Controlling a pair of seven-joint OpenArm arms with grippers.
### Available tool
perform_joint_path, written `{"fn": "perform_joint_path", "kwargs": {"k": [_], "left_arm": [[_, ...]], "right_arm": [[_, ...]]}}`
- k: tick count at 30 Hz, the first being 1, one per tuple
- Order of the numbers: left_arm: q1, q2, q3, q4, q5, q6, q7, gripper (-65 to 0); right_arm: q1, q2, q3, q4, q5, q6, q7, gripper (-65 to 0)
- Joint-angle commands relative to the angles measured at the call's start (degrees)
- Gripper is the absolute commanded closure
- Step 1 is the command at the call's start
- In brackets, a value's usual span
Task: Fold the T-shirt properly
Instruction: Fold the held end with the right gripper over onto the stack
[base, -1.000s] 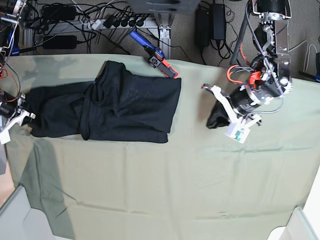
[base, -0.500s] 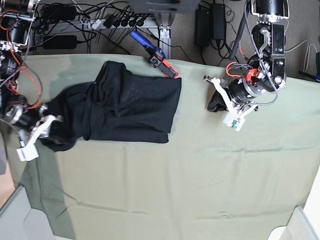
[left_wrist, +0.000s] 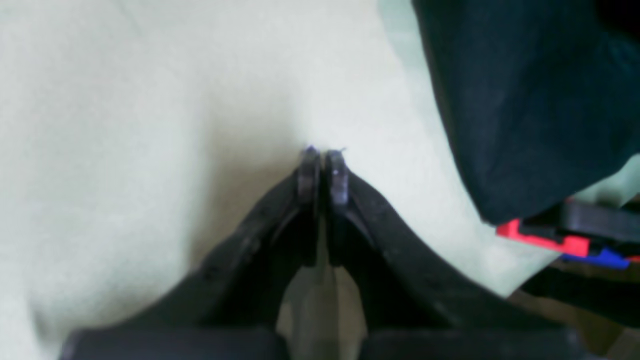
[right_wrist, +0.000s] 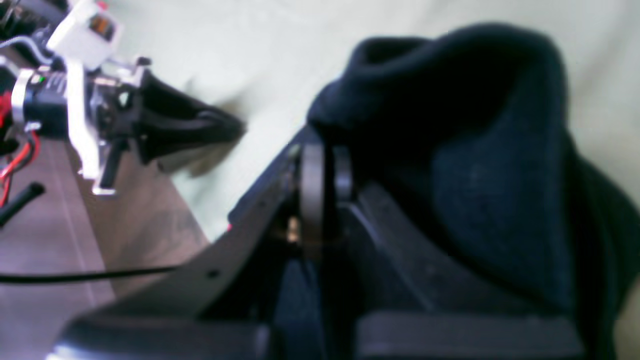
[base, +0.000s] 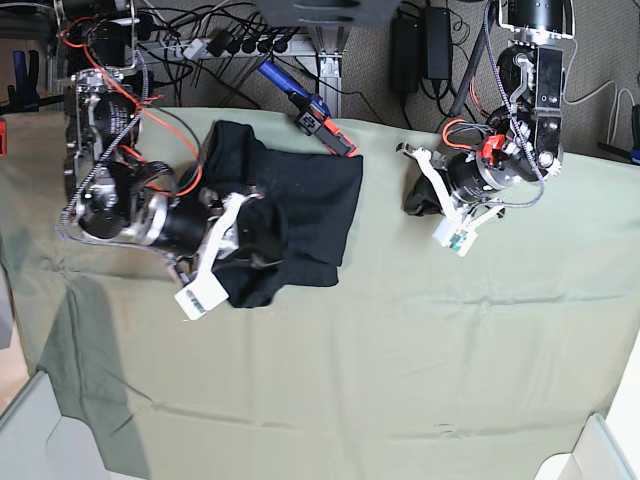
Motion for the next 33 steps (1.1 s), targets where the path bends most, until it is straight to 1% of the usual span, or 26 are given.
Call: {"fn": "perform_joint_path", "kwargs": {"k": [1, 7, 11, 13, 14, 16, 17, 18, 19, 22, 25, 28, 30, 33], "left_arm": [[-0.5, -0.2, 0.0, 0.1, -0.2, -0.8, -0.4, -2.4], [-0.5, -0.2, 0.0, -0.1, -0.3, -0.8, -0.5, -2.4], [-0.5, -0.2, 0.0, -0.1, -1.6, -0.8, -0.5, -2.4], [-0.5, -0.2, 0.0, -0.1, -1.6, -0.8, -0.5, -2.4], [-0.5, -0.2, 0.0, -0.1, -1.6, -0.8, -0.5, -2.4], [-0.5, -0.2, 0.0, -0.1, -1.6, -0.8, -0.5, -2.4], [-0.5, -0.2, 0.0, -0.1, -1.6, -0.8, -0.4, -2.4], [-0.5, -0.2, 0.0, -0.1, -1.6, -0.8, -0.5, -2.4], [-0.5, -0.2, 0.0, -0.1, -1.6, -0.8, -0.4, -2.4], [-0.5, -0.2, 0.0, -0.1, -1.6, -0.8, -0.5, -2.4], [-0.5, -0.2, 0.0, -0.1, -1.6, -0.8, -0.5, -2.4], [-0.5, -0.2, 0.0, -0.1, -1.6, -0.8, -0.5, -2.4], [-0.5, -0.2, 0.0, -0.1, -1.6, -0.8, -0.5, -2.4], [-0.5, -0.2, 0.0, -0.1, -1.5, -0.9, -0.5, -2.4]], "right_arm": [[0.9, -0.1, -1.0, 1.0, -0.3, 4.6, 1.7, 0.0], [0.9, -1.2, -8.3, 1.0, -5.5, 4.5, 4.0, 0.0], [0.9, -1.2, -11.7, 1.0, -5.7, 4.6, 6.2, 0.0], [0.9, -1.3, -12.5, 1.0, -6.4, 4.6, 6.4, 0.0], [0.9, -1.2, -12.6, 1.0, -6.4, 4.6, 6.4, -2.7], [0.9, -1.2, -12.6, 1.0, -6.5, 4.6, 6.4, -21.6], [0.9, -1.2, -12.6, 1.0, -6.4, 4.6, 6.4, -29.7], [0.9, -1.3, -12.6, 1.0, -6.1, 4.6, 6.4, -35.6], [1.0, -1.2, -12.6, 1.0, -5.4, 4.6, 6.4, -38.5], [1.3, -1.6, -12.6, 1.2, -3.0, 4.6, 6.4, -38.6], [2.2, -3.2, -12.6, 2.1, -1.9, 4.6, 6.4, -38.6], [4.0, -5.5, -12.2, 4.3, -2.2, 4.6, 6.4, -38.6], [5.8, -6.8, -10.8, 5.8, -3.1, 4.5, 6.4, -38.6], [8.4, -7.6, -6.1, 7.5, -4.1, 4.5, 6.4, -38.3]]}}
